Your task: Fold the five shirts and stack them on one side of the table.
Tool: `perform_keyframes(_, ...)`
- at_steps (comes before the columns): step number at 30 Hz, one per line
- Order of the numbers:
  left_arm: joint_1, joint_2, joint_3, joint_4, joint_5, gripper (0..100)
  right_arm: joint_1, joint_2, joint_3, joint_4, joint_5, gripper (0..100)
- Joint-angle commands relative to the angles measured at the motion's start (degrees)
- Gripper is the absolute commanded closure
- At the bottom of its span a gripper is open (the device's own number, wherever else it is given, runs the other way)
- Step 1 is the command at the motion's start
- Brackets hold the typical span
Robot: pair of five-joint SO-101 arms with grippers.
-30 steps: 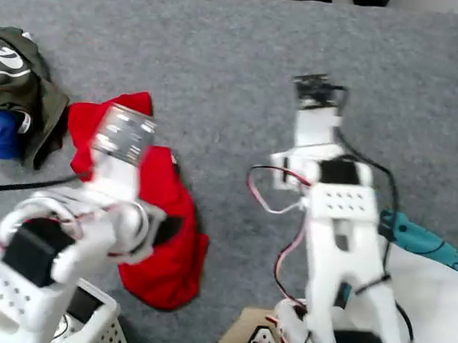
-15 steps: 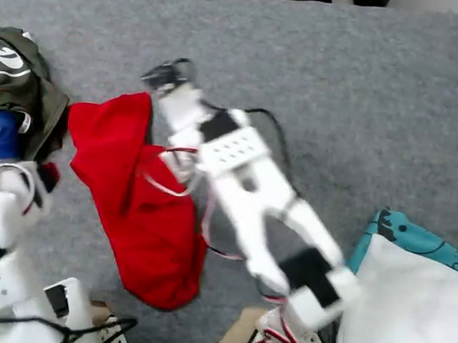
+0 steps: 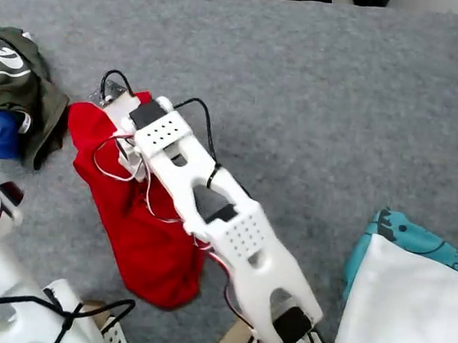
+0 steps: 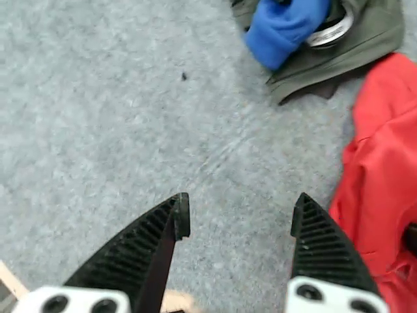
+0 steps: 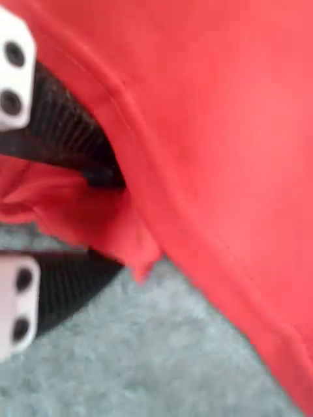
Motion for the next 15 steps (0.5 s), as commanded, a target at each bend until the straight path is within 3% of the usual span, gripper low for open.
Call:
perform_keyframes(1, -0.9, -0.4, 1.7, -1.0, -0.3, 74, 0.7, 9.2, -17.9, 6.9, -0.5, 97.8)
perform_keyframes(6, -0.5, -0.4, 3.1, -1.1, -0.3, 74, 6.0, 14.8, -40.7, 15.5, -0.5, 99.4)
perform_keyframes(15, -0.4, -0.4, 9.6, -12.8, -0.2, 74, 22.4, 1.7, -35.6, 15.5, -0.6, 99.4)
